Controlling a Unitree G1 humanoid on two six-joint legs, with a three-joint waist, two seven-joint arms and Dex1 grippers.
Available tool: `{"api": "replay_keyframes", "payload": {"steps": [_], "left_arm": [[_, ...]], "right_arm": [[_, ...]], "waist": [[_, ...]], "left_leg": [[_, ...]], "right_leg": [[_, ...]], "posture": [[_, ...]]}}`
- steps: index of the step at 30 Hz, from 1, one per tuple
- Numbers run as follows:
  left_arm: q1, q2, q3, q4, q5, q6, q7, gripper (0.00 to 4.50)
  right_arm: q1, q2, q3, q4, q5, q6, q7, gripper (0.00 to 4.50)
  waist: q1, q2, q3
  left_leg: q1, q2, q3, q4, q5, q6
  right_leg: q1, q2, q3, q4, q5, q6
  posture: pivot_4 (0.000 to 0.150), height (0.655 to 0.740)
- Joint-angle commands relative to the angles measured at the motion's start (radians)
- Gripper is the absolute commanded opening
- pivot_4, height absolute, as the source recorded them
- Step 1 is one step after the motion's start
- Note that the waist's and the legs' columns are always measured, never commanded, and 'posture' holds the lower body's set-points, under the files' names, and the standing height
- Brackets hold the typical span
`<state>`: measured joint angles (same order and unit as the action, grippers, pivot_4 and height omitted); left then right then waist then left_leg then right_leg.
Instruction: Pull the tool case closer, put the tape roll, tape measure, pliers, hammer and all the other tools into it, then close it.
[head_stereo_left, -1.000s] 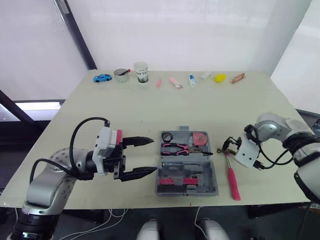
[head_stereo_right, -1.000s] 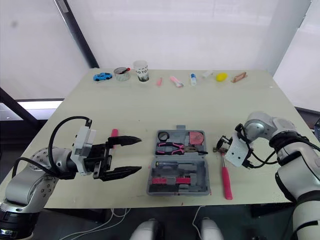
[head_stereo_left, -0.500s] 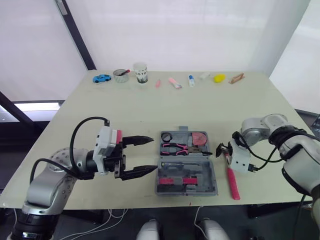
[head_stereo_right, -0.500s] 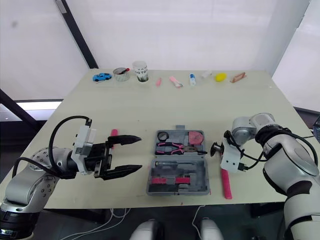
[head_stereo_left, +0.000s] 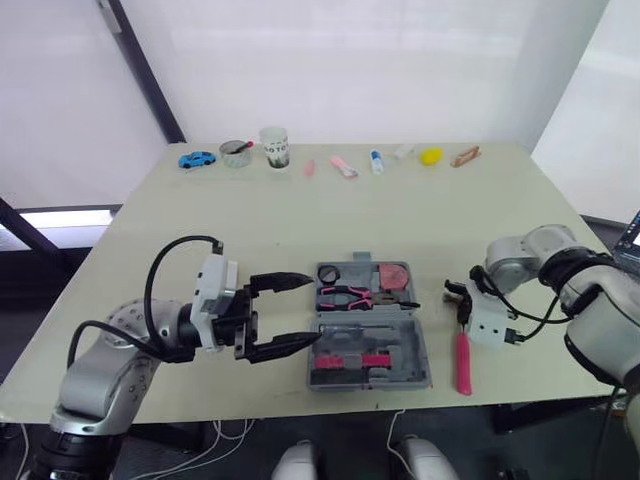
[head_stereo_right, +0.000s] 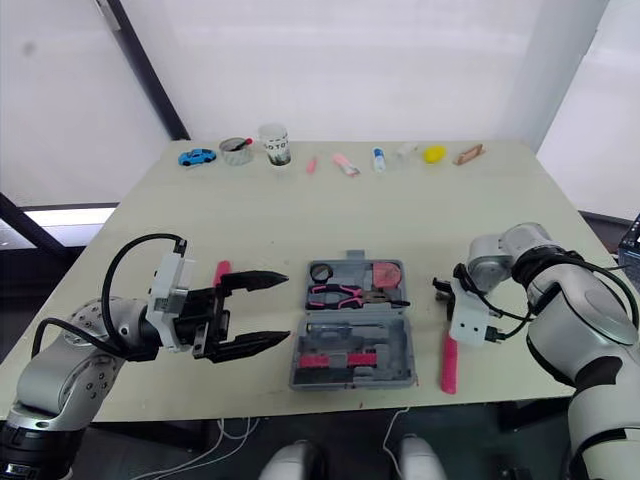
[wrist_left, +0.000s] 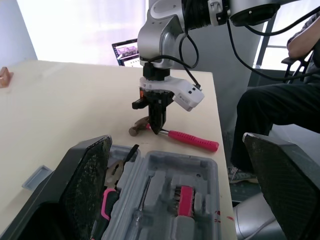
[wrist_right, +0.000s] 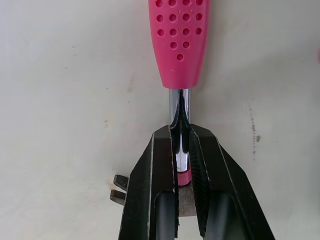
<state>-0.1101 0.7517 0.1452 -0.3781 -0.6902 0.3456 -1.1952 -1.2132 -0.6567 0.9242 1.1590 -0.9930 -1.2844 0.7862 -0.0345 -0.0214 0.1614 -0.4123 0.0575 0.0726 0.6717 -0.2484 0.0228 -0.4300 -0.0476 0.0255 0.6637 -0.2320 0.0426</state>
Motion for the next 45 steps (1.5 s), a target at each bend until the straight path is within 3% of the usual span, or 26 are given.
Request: {"api": "replay_keyframes", "payload": {"steps": [1, 6, 9, 12, 19, 24, 26, 33, 39, 42, 44, 45], "left_arm": [[-0.009, -0.005, -0.002, -0.031, -0.006, -0.013, 0.002, 4.5], [-0.024, -0.009, -0.011, -0.018, -0.004, -0.013, -0.004, 4.5], [-0.036, -0.01, -0.022, -0.008, -0.004, -0.011, -0.012, 4.5], [-0.051, -0.01, -0.029, 0.004, -0.004, -0.012, -0.018, 4.5], [-0.065, -0.002, -0.029, 0.015, -0.007, -0.006, -0.033, 4.5], [-0.073, 0.001, -0.03, 0.02, -0.009, -0.001, -0.038, 4.5], [-0.081, -0.001, -0.032, 0.027, -0.011, 0.001, -0.041, 4.5], [-0.142, -0.011, -0.06, 0.071, 0.001, -0.004, -0.071, 4.5], [-0.171, -0.007, -0.077, 0.102, 0.01, -0.012, -0.1, 4.5], [-0.182, -0.01, -0.084, 0.111, 0.012, -0.011, -0.11, 4.5], [-0.187, -0.011, -0.087, 0.116, 0.016, -0.012, -0.116, 4.5], [-0.188, -0.012, -0.087, 0.117, 0.017, -0.012, -0.119, 4.5]], "right_arm": [[-0.031, -0.073, -0.051, 0.022, 0.104, -0.043, 0.124, 0.02], [0.07, -0.186, -0.191, 0.012, 0.517, 0.054, 0.552, 0.02], [0.223, -0.266, -0.313, -0.221, 0.81, 0.383, 0.787, 0.02], [0.37, -0.323, -0.438, -0.467, 0.955, 0.731, 0.812, 0.02], [0.658, -0.401, -0.669, -0.932, 1.088, 1.425, 0.662, 0.02], [0.787, -0.31, -0.83, -1.209, 1.183, 1.968, 0.394, 0.02], [0.793, -0.303, -0.811, -1.277, 1.148, 2.154, 0.319, 0.02], [0.713, -0.096, -0.879, -1.353, 1.157, 2.826, 0.023, 0.02], [0.725, 0.049, -0.967, -1.275, 1.215, 2.899, -0.179, 0.02], [0.706, 0.191, -1.07, -1.213, 1.228, 2.899, -0.34, 0.97], [0.692, 0.247, -1.113, -1.196, 1.261, 2.899, -0.418, 2.06], [0.689, 0.257, -1.119, -1.199, 1.274, 2.899, -0.446, 2.24]], "waist": [[0.002, 0.001, 0.001], [-0.002, 0.003, 0.002], [0.001, 0.003, 0.002], [-0.001, 0.004, 0.002], [0.003, 0.006, 0.003], [0.01, 0.006, 0.003], [0.012, 0.006, 0.003], [0.023, 0.005, 0.002], [0.023, 0.001, 0.0], [0.02, -0.004, -0.002], [0.017, -0.004, -0.003], [0.016, -0.005, -0.003]], "left_leg": [[-0.001, 0.0, 0.0, 0.0, 0.0, 0.0], [-0.001, 0.0, -0.001, -0.001, 0.0, 0.0], [-0.001, 0.0, -0.002, -0.001, 0.0, 0.0], [-0.001, 0.0, -0.002, -0.001, 0.0, 0.0], [0.0, 0.0, -0.002, 0.0, 0.0, 0.0], [-0.002, 0.0, -0.002, 0.0, 0.0, 0.0], [-0.002, 0.0, -0.002, 0.0, 0.0, 0.0], [-0.003, 0.0, -0.002, 0.0, 0.0, 0.0], [-0.004, -0.001, -0.003, 0.0, 0.0, 0.001], [-0.003, -0.001, -0.004, -0.001, 0.0, 0.001], [-0.003, 0.0, -0.005, 0.0, 0.0, 0.0], [-0.002, 0.0, -0.004, 0.0, 0.0, 0.0]], "right_leg": [[0.0, 0.0, 0.0, 0.0, 0.0, 0.001], [0.0, 0.0, -0.001, -0.001, 0.001, 0.003], [0.0, 0.0, -0.002, -0.001, 0.002, 0.003], [0.0, 0.0, -0.002, -0.001, 0.002, 0.003], [0.0, 0.0, -0.001, 0.0, 0.002, 0.003], [0.0, 0.0, -0.001, -0.001, 0.002, 0.004], [0.0, 0.001, -0.001, -0.001, 0.002, 0.004], [-0.001, 0.001, -0.002, -0.001, 0.002, 0.004], [-0.001, 0.001, -0.002, -0.003, 0.002, 0.004], [0.0, 0.001, -0.003, -0.002, 0.002, 0.004], [0.0, 0.002, -0.003, -0.001, 0.002, 0.004], [0.0, 0.002, -0.003, -0.001, 0.002, 0.004]], "posture": [[0.15, 0.74], [0.15, 0.74], [0.15, 0.74], [0.15, 0.74], [0.15, 0.74], [0.15, 0.74], [0.15, 0.74], [0.15, 0.74], [0.15, 0.74], [0.15, 0.74], [0.15, 0.74], [0.15, 0.74]]}}
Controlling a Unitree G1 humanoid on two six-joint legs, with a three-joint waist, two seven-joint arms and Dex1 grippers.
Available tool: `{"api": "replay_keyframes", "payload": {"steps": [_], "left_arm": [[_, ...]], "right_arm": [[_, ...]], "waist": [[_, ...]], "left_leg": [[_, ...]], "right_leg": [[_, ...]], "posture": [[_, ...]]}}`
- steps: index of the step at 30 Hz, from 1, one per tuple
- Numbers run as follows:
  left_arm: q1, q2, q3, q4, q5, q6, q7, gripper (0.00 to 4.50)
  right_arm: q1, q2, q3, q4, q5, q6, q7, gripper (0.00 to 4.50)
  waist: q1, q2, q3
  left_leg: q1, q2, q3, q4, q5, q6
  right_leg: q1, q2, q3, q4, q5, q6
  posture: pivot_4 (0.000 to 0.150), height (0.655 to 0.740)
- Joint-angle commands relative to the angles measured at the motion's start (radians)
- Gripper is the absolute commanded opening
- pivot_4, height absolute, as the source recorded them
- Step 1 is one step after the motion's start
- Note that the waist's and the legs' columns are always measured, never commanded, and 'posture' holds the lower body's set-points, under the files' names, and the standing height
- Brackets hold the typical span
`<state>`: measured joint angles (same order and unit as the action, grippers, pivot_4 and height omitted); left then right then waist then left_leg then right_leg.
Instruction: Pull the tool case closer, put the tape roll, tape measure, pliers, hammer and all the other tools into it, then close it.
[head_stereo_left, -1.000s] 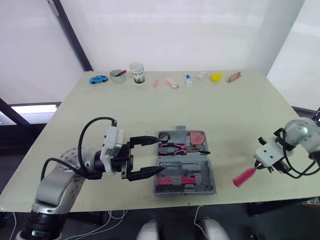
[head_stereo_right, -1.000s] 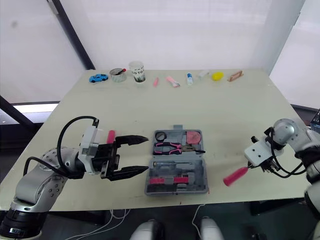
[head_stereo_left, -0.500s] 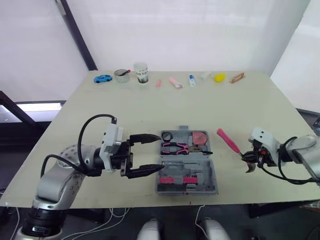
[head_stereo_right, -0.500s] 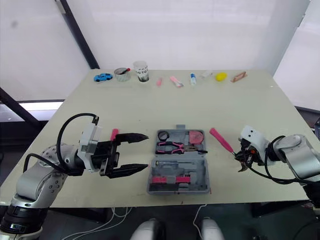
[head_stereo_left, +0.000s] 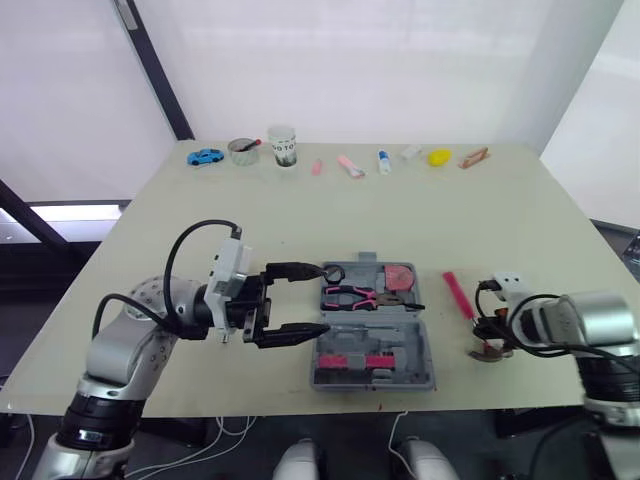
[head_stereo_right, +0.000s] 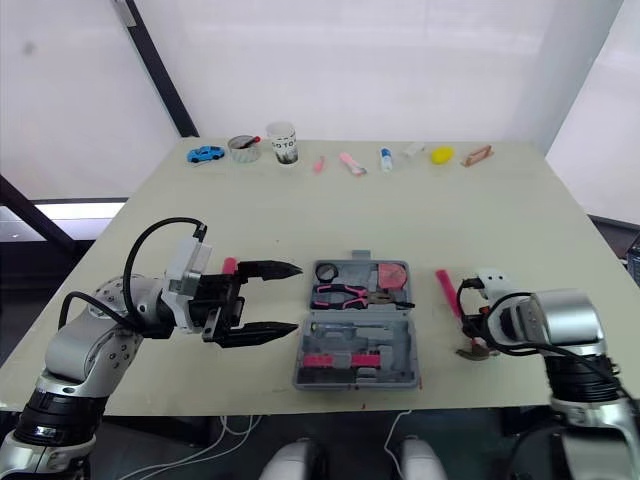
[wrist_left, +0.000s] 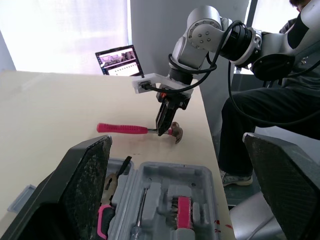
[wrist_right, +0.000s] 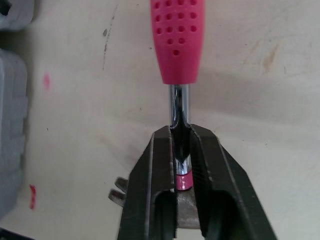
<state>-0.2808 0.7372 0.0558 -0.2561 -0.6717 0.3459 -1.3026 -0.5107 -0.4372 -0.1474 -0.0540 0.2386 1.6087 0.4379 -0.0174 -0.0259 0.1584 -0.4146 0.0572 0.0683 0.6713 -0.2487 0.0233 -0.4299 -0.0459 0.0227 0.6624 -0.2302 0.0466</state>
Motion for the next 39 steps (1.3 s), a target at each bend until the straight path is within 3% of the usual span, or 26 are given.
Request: {"api": "replay_keyframes", "payload": {"steps": [1, 2, 5, 6, 10, 14, 21, 31, 38, 39], "left_arm": [[-0.019, 0.002, 0.002, -0.004, 0.0, -0.013, -0.014, 4.5], [-0.021, 0.002, 0.002, -0.002, 0.001, -0.013, -0.016, 4.5], [-0.023, 0.003, 0.003, -0.001, 0.002, -0.013, -0.018, 4.5], [-0.023, 0.003, 0.003, -0.002, 0.002, -0.012, -0.018, 4.5], [-0.015, 0.004, 0.007, -0.004, 0.003, -0.016, -0.018, 4.5], [-0.013, 0.003, 0.009, -0.008, 0.0, -0.014, -0.016, 4.5], [-0.015, 0.014, 0.019, -0.007, -0.005, -0.011, -0.023, 4.5], [-0.023, 0.02, 0.016, -0.011, -0.008, -0.003, -0.028, 4.5], [-0.024, 0.02, 0.016, -0.012, -0.009, -0.002, -0.027, 4.5], [-0.025, 0.02, 0.016, -0.012, -0.009, -0.002, -0.027, 4.5]], "right_arm": [[-0.014, 0.04, -0.048, 0.006, 0.048, 0.006, -0.116, 2.67], [-0.013, 0.035, -0.049, 0.0, 0.068, 0.006, -0.134, 2.86], [-0.006, -0.03, -0.01, -0.086, 0.111, 0.006, -0.122, 4.26], [0.001, -0.065, 0.01, -0.13, 0.132, 0.006, -0.09, 4.45], [0.071, -0.169, 0.056, -0.219, 0.155, -0.064, -0.035, 4.45], [0.204, -0.218, 0.064, -0.282, 0.14, -0.296, 0.022, 4.45], [0.434, -0.139, 0.019, -0.294, 0.097, -0.79, 0.067, 4.45], [0.533, -0.022, 0.009, -0.023, 0.012, -1.223, 0.053, 4.45], [0.545, -0.002, 0.018, 0.062, -0.004, -1.311, 0.062, 4.45], [0.548, 0.002, 0.018, 0.069, -0.005, -1.313, 0.06, 4.22]], "waist": [[-0.002, -0.002, -0.001], [-0.002, -0.003, -0.002], [0.001, -0.003, -0.002], [0.005, -0.002, -0.001], [0.004, -0.002, -0.001], [0.004, -0.002, -0.001], [0.001, -0.002, -0.001], [0.004, -0.002, -0.001], [0.002, -0.002, -0.001], [0.003, -0.002, -0.001]], "left_leg": [[0.0, 0.0, 0.0, 0.0, 0.0, 0.0], [0.0, 0.0, 0.0, 0.0, 0.0, 0.0], [0.0, 0.0, 0.0, 0.0, 0.0, 0.0], [-0.001, 0.0, 0.0, 0.0, 0.0, 0.0], [-0.002, 0.0, 0.0, 0.0, 0.0, 0.0], [-0.002, 0.0, -0.001, -0.002, 0.0, 0.0], [-0.001, 0.0, 0.0, -0.001, 0.0, 0.0], [-0.001, 0.0, 0.0, 0.0, 0.0, 0.0], [0.0, 0.0, 0.0, 0.0, 0.0, 0.0], [0.0, 0.0, 0.0, 0.0, 0.0, 0.0]], "right_leg": [[0.0, 0.0, 0.0, 0.0, 0.0, 0.0], [0.0, 0.0, 0.0, 0.0, 0.0, 0.0], [0.0, 0.0, 0.0, 0.0, 0.001, 0.001], [0.0, 0.0, 0.001, 0.0, 0.001, 0.001], [0.0, -0.001, 0.0, -0.002, 0.0, 0.001], [0.0, 0.0, -0.001, -0.002, 0.0, 0.001], [0.0, 0.0, 0.0, -0.002, -0.001, 0.003], [0.0, 0.0, 0.001, -0.002, 0.0, 0.001], [0.0, 0.0, 0.001, -0.001, 0.0, 0.001], [0.0, 0.0, 0.001, -0.001, 0.0, 0.001]], "posture": [[0.15, 0.74], [0.15, 0.74], [0.15, 0.74], [0.15, 0.74], [0.15, 0.74], [0.15, 0.74], [0.15, 0.74], [0.15, 0.74], [0.15, 0.74], [0.15, 0.74]]}}
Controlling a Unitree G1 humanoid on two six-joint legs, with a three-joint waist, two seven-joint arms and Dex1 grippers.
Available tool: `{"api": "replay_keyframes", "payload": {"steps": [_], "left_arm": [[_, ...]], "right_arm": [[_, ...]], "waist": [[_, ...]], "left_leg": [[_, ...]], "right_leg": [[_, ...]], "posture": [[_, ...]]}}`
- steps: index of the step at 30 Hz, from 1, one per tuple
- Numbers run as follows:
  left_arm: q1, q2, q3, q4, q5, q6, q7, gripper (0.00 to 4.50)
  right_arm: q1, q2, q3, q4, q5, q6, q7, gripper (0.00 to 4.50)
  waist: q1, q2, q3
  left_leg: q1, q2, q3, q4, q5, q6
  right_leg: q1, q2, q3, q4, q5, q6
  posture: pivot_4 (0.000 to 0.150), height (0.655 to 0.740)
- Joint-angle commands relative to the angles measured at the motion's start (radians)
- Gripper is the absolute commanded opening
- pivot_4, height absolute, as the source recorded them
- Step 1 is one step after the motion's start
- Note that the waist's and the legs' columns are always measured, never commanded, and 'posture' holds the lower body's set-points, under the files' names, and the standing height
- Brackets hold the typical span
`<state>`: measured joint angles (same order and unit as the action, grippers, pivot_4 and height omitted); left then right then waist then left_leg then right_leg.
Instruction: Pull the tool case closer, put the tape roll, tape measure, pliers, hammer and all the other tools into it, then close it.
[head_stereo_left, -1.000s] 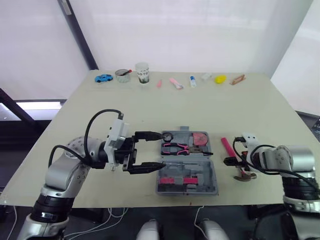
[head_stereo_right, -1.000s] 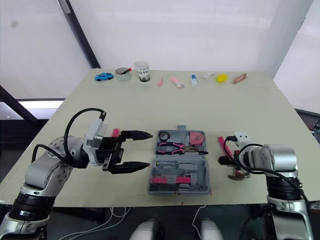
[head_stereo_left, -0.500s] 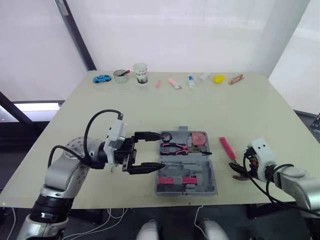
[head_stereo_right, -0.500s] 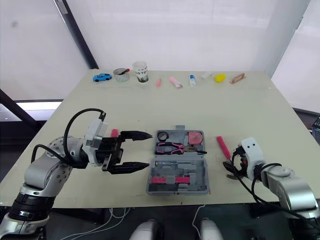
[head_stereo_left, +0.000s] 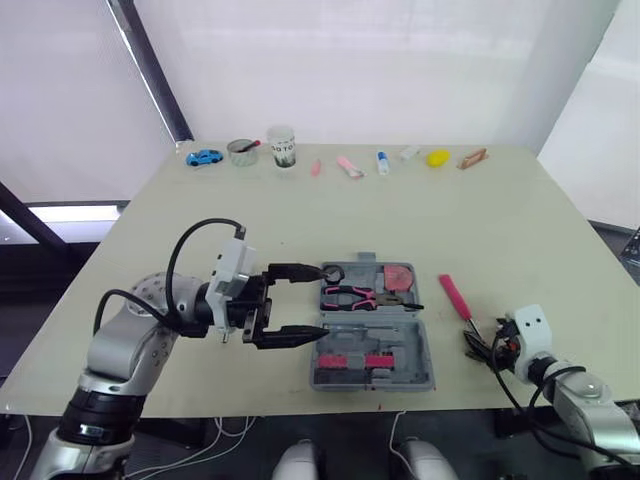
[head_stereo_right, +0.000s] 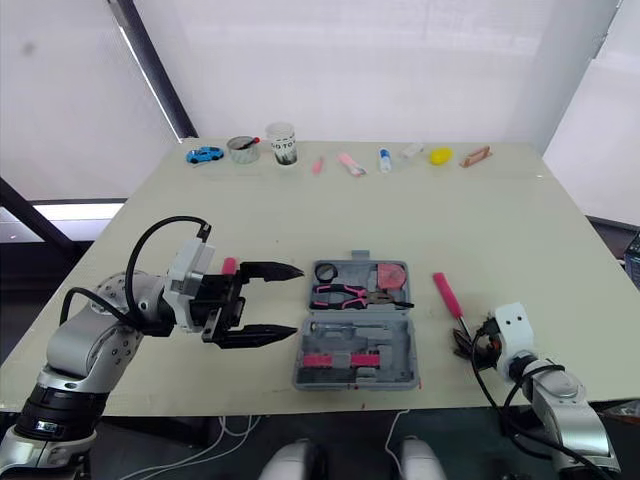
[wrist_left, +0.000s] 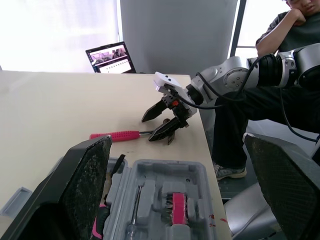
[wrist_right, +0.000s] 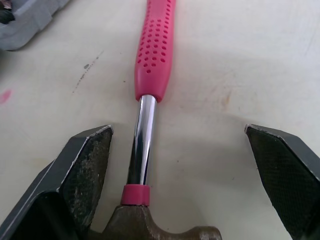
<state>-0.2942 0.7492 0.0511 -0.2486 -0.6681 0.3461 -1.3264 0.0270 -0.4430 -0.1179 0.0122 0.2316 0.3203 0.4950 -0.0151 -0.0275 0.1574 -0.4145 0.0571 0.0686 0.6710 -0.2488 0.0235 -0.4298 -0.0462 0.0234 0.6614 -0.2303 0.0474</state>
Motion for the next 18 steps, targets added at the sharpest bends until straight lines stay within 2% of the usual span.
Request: {"api": "replay_keyframes", "payload": {"steps": [1, 2, 4, 5, 7, 9, 10, 18], "left_arm": [[-0.012, 0.007, 0.02, -0.018, -0.012, -0.002, -0.003, 4.5], [-0.013, 0.007, 0.02, -0.017, -0.011, -0.003, -0.003, 4.5], [-0.015, 0.005, 0.018, -0.013, -0.009, -0.005, -0.003, 4.5], [-0.015, 0.004, 0.016, -0.011, -0.006, -0.007, -0.003, 4.5], [-0.016, 0.004, 0.013, -0.008, -0.002, -0.01, -0.005, 4.5], [-0.016, 0.003, 0.013, -0.009, -0.003, -0.009, -0.004, 4.5], [-0.014, 0.004, 0.014, -0.01, -0.004, -0.009, -0.004, 4.5], [-0.012, 0.007, 0.021, -0.011, -0.01, -0.008, -0.009, 4.5]], "right_arm": [[0.014, 0.011, -0.009, 0.008, 0.001, -0.03, 0.003, 3.92], [0.018, 0.014, -0.007, 0.012, 0.0, -0.035, 0.005, 3.64], [0.027, 0.017, 0.002, 0.018, -0.003, -0.043, 0.017, 2.79], [0.029, 0.021, 0.004, 0.023, -0.002, -0.043, 0.019, 2.16], [0.028, 0.028, 0.004, 0.037, -0.005, -0.047, 0.015, 1.37], [0.026, 0.033, 0.002, 0.05, -0.007, -0.053, 0.011, 0.24], [0.026, 0.037, 0.001, 0.053, -0.008, -0.056, 0.006, 0.1], [0.019, 0.027, -0.023, 0.052, -0.012, -0.07, -0.019, 0.1]], "waist": [[0.001, 0.0, 0.0], [0.001, 0.0, 0.0], [0.001, 0.0, 0.0], [0.001, 0.0, 0.0], [0.002, 0.0, 0.0], [0.002, -0.001, -0.001], [0.002, -0.003, -0.002], [0.002, -0.004, -0.002]], "left_leg": [[0.0, 0.0, 0.0, 0.0, 0.0, 0.0], [0.0, 0.0, 0.0, 0.0, 0.0, 0.0], [0.0, 0.0, 0.0, 0.0, 0.0, 0.0], [0.0, 0.0, 0.0, 0.0, 0.0, 0.0], [0.0, 0.0, 0.0, 0.0, 0.0, 0.0], [0.0, 0.0, 0.0, 0.0, 0.0, 0.0], [0.0, 0.0, 0.0, 0.0, 0.0, 0.0], [0.001, 0.0, 0.0, 0.001, 0.0, 0.0]], "right_leg": [[0.0, 0.0, 0.0, 0.0, 0.0, 0.0], [0.0, 0.0, 0.0, 0.0, 0.0, 0.0], [0.0, 0.0, 0.0, 0.0, 0.0, 0.0], [0.0, 0.0, 0.0, 0.0, 0.0, 0.0], [0.0, 0.0, 0.0, 0.0, 0.0, 0.0], [0.001, 0.0, 0.0, 0.0, 0.0, 0.0], [0.001, 0.0, 0.0, 0.0, 0.0, 0.0], [0.001, 0.0, 0.0, 0.0, -0.001, -0.003]], "posture": [[0.15, 0.74], [0.15, 0.74], [0.15, 0.74], [0.15, 0.74], [0.15, 0.74], [0.15, 0.74], [0.15, 0.74], [0.15, 0.74]]}}
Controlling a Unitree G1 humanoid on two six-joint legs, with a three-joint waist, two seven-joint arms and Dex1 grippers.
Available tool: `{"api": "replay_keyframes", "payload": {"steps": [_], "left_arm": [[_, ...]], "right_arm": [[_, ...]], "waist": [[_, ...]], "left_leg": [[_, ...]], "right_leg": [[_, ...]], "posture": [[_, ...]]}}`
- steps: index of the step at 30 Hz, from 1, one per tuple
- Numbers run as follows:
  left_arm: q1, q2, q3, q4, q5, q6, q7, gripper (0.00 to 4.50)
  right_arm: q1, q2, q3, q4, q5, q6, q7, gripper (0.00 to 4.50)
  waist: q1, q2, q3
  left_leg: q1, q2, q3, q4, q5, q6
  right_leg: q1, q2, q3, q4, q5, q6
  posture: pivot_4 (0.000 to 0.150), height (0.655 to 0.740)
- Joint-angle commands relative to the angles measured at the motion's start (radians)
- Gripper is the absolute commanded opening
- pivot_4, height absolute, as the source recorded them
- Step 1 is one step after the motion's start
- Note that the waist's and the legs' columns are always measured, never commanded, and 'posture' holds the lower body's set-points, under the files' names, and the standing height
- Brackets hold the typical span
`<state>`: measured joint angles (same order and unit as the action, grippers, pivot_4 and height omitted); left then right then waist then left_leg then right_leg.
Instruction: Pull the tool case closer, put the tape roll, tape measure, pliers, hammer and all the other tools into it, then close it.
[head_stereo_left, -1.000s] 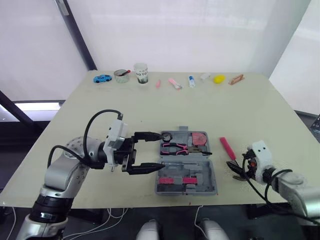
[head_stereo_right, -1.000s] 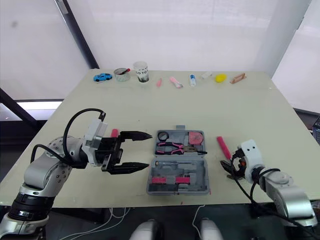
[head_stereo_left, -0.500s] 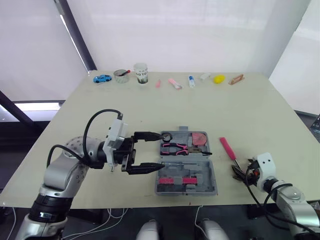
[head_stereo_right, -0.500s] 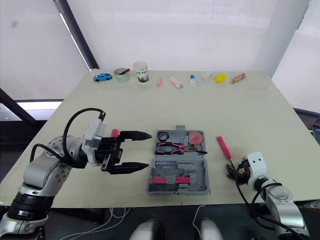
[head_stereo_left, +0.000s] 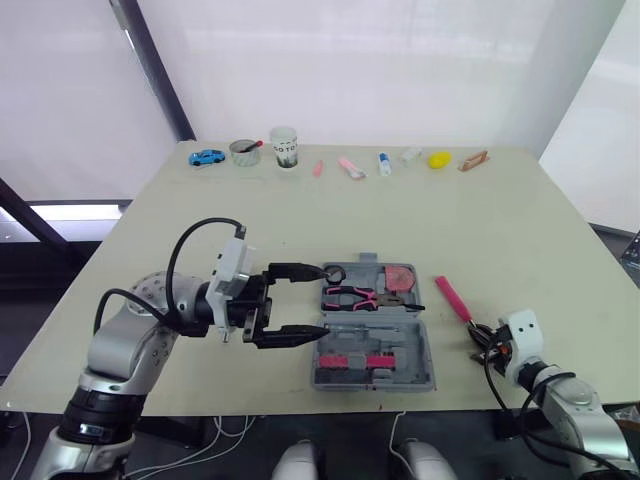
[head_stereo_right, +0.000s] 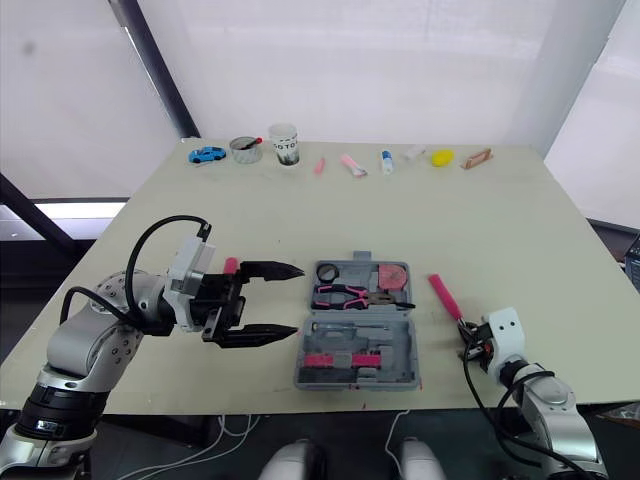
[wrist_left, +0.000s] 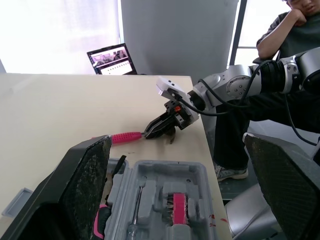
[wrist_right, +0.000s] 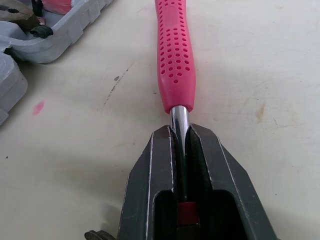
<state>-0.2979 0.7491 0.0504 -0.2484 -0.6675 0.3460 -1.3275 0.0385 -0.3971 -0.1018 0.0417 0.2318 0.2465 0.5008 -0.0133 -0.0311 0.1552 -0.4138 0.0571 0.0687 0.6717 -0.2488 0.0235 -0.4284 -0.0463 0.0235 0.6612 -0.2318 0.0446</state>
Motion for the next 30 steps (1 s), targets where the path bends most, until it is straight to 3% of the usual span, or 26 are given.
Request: {"api": "replay_keyframes", "payload": {"steps": [1, 7, 15, 20, 30], "left_arm": [[-0.007, 0.008, 0.023, -0.011, -0.012, -0.008, -0.009, 4.5], [-0.006, 0.022, 0.024, 0.008, -0.011, -0.008, -0.039, 4.5], [-0.022, 0.051, 0.029, 0.078, 0.005, -0.046, -0.123, 4.5], [0.011, 0.081, 0.042, 0.161, 0.032, -0.109, -0.195, 4.5], [0.077, 0.127, 0.06, 0.251, 0.07, -0.206, -0.275, 4.5]], "right_arm": [[0.005, -0.027, -0.043, 0.016, -0.011, 0.005, -0.022, 0.1], [-0.011, -0.129, -0.055, -0.087, 0.009, 0.04, 0.043, 0.1], [-0.042, -0.296, 0.037, -0.332, 0.073, 0.17, 0.257, 0.1], [-0.136, -0.372, 0.14, -0.439, 0.069, 0.263, 0.335, 0.1], [-0.333, -0.393, 0.396, -0.514, -0.012, 0.34, 0.43, 0.1]], "waist": [[0.0, 0.0, 0.0], [0.003, 0.001, 0.001], [-0.003, 0.003, 0.001], [0.0, 0.003, 0.001], [0.003, 0.002, 0.002]], "left_leg": [[0.0, 0.0, 0.0, 0.0, 0.0, 0.0], [-0.001, 0.0, 0.0, 0.0, 0.0, 0.0], [0.0, 0.0, -0.001, -0.001, 0.0, 0.0], [-0.001, 0.0, 0.0, 0.0, 0.0, 0.0], [-0.002, 0.0, 0.0, 0.0, 0.0, 0.0]], "right_leg": [[0.0, 0.0, 0.0, 0.0, 0.0, 0.0], [0.0, 0.0, 0.0, 0.0, 0.0, 0.0], [-0.001, 0.002, 0.0, 0.001, 0.001, 0.002], [-0.001, 0.001, 0.0, 0.0, 0.0, 0.0], [-0.002, 0.0, -0.001, 0.0, -0.001, -0.001]], "posture": [[0.15, 0.74], [0.15, 0.74], [0.15, 0.74], [0.15, 0.74], [0.15, 0.74]]}}
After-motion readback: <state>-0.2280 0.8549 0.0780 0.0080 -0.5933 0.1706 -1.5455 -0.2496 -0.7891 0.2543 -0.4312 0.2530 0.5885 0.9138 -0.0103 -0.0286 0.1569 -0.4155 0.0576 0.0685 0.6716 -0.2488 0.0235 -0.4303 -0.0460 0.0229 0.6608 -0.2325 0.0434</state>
